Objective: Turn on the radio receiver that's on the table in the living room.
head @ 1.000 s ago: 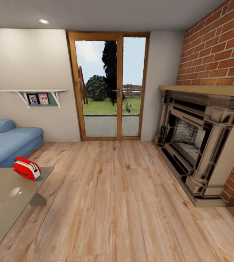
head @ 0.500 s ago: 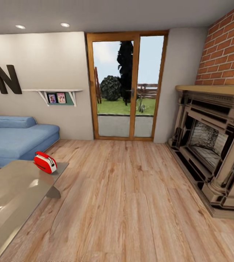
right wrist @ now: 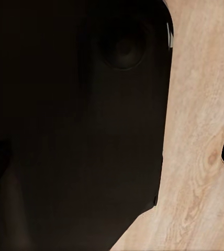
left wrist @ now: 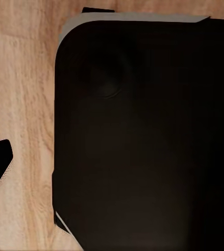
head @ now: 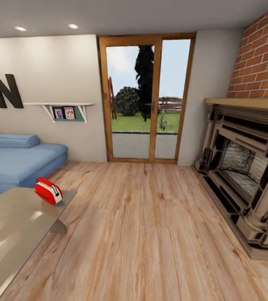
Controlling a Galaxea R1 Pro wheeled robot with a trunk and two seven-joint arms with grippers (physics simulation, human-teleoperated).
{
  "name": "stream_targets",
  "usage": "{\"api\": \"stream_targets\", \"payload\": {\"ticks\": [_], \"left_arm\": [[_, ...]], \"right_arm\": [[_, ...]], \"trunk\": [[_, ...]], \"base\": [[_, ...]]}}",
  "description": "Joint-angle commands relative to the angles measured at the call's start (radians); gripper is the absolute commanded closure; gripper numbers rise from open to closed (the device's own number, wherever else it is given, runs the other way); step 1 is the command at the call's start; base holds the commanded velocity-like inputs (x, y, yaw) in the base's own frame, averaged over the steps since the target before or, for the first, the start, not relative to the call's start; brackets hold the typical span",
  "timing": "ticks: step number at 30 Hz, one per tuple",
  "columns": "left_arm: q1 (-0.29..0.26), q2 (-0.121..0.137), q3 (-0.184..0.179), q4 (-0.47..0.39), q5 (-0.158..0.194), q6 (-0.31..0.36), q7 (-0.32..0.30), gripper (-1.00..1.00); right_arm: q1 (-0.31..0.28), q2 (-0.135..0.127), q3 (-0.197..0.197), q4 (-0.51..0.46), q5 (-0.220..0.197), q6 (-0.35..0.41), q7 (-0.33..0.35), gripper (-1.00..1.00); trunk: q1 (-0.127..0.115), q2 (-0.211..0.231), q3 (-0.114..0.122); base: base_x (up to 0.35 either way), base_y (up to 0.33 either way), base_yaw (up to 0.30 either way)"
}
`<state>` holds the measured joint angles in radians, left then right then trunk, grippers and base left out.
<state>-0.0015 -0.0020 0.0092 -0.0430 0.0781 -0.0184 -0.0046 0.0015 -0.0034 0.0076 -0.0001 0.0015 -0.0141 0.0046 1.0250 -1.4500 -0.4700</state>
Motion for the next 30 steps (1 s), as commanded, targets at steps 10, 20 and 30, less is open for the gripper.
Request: {"api": "stream_targets", "payload": {"ticks": [10, 20, 30], "left_arm": [[0.000, 0.000, 0.000, 0.000, 0.000, 0.000, 0.000, -1.00], [0.000, 0.000, 0.000, 0.000, 0.000, 0.000, 0.000, -1.00], [0.000, 0.000, 0.000, 0.000, 0.000, 0.000, 0.000, -1.00]], "right_arm": [[0.000, -0.001, -0.001, 0.000, 0.000, 0.000, 0.000, -1.00], [0.000, -0.001, -0.001, 0.000, 0.000, 0.000, 0.000, -1.00], [0.000, 0.000, -0.003, 0.000, -0.002, 0.000, 0.000, -1.00]], "trunk": [[0.000, 0.000, 0.000], [0.000, 0.000, 0.000], [0.000, 0.000, 0.000]], "base": [[0.321, 0.000, 0.000], [0.322, 0.000, 0.000], [0.322, 0.000, 0.000]]}}
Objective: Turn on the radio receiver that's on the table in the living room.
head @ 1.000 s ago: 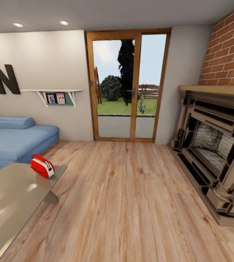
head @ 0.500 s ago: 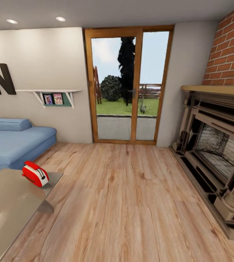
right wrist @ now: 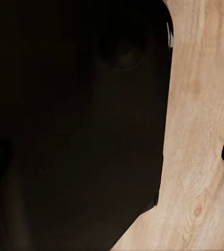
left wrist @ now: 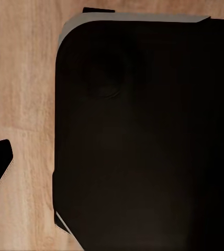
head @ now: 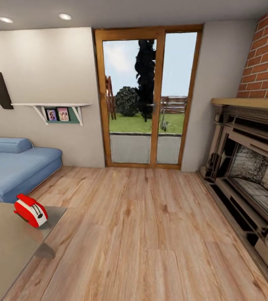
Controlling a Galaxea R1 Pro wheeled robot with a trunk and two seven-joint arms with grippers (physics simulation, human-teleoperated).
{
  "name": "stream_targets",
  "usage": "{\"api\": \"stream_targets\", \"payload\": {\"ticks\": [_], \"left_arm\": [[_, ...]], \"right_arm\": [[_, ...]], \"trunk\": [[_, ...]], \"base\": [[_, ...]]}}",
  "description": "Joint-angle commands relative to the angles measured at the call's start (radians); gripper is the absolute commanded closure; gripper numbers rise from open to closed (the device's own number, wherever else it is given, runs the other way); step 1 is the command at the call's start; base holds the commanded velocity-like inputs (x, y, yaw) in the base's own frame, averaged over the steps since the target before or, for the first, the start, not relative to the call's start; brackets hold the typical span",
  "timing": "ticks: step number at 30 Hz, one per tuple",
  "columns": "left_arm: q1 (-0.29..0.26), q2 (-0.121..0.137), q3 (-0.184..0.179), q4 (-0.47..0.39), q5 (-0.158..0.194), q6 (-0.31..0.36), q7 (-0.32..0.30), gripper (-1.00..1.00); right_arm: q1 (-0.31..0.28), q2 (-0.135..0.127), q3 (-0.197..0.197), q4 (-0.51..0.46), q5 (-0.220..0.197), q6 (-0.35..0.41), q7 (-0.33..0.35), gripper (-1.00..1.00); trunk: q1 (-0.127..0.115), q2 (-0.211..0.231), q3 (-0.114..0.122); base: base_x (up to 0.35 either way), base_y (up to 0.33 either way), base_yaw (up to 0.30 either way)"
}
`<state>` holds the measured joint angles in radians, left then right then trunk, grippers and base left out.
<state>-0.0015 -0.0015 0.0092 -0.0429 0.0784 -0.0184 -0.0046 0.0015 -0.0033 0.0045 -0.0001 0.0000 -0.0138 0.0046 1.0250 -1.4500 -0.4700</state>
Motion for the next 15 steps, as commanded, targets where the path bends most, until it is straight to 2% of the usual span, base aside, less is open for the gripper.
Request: {"api": "stream_targets", "payload": {"ticks": [1, 15], "left_arm": [[0.000, 0.000, 0.000, 0.000, 0.000, 0.000, 0.000, -1.00], [0.000, 0.000, 0.000, 0.000, 0.001, 0.000, 0.000, -1.00]], "right_arm": [[0.000, 0.000, 0.000, 0.000, 0.000, 0.000, 0.000, -1.00], [0.000, 0.000, 0.000, 0.000, 0.000, 0.000, 0.000, -1.00]], "trunk": [[0.000, 0.000, 0.000], [0.000, 0.000, 0.000]], "base": [[0.322, 0.000, 0.000], [0.322, 0.000, 0.000]]}}
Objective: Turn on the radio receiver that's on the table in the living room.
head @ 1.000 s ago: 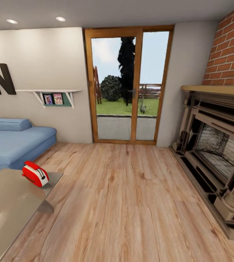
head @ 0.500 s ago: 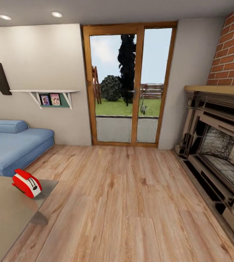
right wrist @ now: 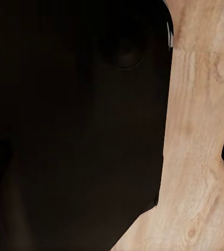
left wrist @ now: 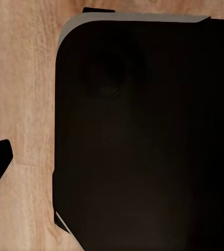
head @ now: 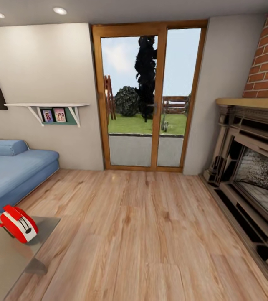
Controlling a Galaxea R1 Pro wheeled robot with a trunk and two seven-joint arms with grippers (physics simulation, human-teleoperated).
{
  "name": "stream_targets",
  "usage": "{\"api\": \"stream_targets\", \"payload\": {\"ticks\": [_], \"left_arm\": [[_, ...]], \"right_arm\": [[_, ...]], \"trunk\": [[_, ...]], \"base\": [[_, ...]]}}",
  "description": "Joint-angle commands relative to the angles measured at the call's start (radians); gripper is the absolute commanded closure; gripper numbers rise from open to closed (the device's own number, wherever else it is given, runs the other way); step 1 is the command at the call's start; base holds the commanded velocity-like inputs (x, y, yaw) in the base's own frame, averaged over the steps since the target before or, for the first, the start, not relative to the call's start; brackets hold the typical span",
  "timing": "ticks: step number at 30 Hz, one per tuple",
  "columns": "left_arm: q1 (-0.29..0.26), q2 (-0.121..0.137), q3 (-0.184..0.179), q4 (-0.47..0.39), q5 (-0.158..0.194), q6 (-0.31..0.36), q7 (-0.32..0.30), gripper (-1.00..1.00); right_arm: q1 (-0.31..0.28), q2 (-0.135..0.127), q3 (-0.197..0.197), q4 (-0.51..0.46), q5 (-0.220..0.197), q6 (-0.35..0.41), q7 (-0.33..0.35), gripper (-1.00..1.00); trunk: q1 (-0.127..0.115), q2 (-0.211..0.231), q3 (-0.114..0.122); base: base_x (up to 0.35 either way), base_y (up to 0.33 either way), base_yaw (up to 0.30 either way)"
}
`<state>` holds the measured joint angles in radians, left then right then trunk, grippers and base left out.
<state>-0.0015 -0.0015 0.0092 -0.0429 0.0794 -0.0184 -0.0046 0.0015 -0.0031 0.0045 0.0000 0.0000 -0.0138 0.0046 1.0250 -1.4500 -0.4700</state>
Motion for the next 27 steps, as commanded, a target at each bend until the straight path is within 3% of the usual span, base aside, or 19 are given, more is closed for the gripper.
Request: {"api": "stream_targets", "payload": {"ticks": [1, 6, 9, 10, 14, 27], "left_arm": [[0.000, 0.000, 0.000, 0.000, 0.000, 0.000, 0.000, -1.00], [0.000, 0.000, 0.001, 0.000, 0.002, 0.000, 0.000, -1.00], [0.000, 0.001, 0.002, 0.000, 0.028, 0.000, 0.000, -1.00], [0.000, 0.002, 0.003, 0.000, 0.055, 0.000, 0.000, -1.00], [0.000, 0.003, 0.003, 0.000, 0.068, 0.000, -0.001, -1.00], [0.000, 0.000, 0.002, 0.000, 0.072, 0.000, -0.002, -1.00]], "right_arm": [[0.000, 0.000, 0.000, 0.000, 0.000, 0.000, 0.000, -1.00], [0.000, 0.000, 0.000, 0.000, 0.000, 0.000, 0.000, -1.00], [0.000, 0.000, 0.000, 0.000, 0.000, 0.000, 0.000, -1.00], [0.000, 0.000, 0.000, 0.000, 0.000, 0.000, 0.000, -1.00], [0.000, 0.000, 0.001, 0.000, 0.000, 0.000, 0.000, -1.00], [0.000, 0.000, -0.001, 0.000, 0.000, -0.043, 0.000, -1.00]], "trunk": [[0.000, 0.000, 0.000], [0.000, 0.000, 0.000], [0.000, 0.000, 0.000], [0.000, 0.000, 0.000], [0.000, 0.000, 0.000], [0.000, 0.000, 0.000]], "base": [[0.322, 0.000, 0.000], [0.322, 0.000, 0.000], [0.322, 0.000, 0.000], [0.322, 0.000, 0.000], [0.322, 0.000, 0.000], [0.322, 0.000, 0.248]]}}
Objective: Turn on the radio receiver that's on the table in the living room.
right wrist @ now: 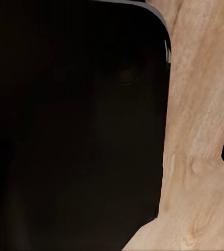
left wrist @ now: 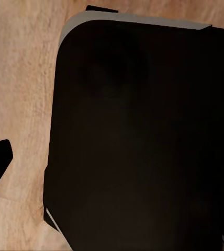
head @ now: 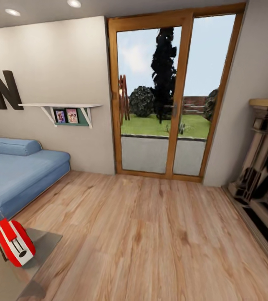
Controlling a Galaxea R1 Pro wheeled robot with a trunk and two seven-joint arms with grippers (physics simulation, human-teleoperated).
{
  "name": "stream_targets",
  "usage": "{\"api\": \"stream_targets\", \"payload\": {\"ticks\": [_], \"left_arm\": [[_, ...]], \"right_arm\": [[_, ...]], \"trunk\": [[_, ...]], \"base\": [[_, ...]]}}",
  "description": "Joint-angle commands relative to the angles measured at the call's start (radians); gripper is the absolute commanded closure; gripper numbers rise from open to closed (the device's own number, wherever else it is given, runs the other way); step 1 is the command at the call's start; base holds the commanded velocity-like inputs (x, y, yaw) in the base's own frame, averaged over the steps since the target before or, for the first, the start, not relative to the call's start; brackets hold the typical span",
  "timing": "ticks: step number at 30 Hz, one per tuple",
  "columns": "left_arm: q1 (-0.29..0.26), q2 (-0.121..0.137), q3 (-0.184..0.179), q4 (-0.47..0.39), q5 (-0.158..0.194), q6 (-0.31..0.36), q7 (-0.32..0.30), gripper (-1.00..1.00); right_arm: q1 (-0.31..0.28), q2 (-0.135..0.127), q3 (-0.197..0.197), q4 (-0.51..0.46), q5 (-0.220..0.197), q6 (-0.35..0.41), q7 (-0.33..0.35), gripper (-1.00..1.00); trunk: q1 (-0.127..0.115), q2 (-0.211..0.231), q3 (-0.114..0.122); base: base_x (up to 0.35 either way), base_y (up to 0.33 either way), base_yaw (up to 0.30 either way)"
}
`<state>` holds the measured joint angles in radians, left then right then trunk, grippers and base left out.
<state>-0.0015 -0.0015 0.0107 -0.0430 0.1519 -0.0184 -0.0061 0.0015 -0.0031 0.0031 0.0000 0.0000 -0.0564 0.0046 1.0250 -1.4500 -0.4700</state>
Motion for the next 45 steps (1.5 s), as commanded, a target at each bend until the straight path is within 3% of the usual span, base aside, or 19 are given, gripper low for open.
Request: {"api": "stream_targets", "payload": {"ticks": [1, 45], "left_arm": [[0.000, 0.000, 0.000, 0.000, 0.000, 0.000, 0.000, -1.00], [0.000, 0.000, 0.000, 0.000, -0.001, 0.000, 0.000, -1.00]], "right_arm": [[0.000, 0.000, 0.000, 0.000, 0.000, 0.000, 0.000, -1.00], [0.000, 0.000, 0.002, 0.000, -0.001, 0.000, 0.000, -1.00]], "trunk": [[0.000, 0.000, 0.000], [0.000, 0.000, 0.000]], "base": [[0.322, 0.000, 0.273], [0.322, 0.000, 0.273]]}}
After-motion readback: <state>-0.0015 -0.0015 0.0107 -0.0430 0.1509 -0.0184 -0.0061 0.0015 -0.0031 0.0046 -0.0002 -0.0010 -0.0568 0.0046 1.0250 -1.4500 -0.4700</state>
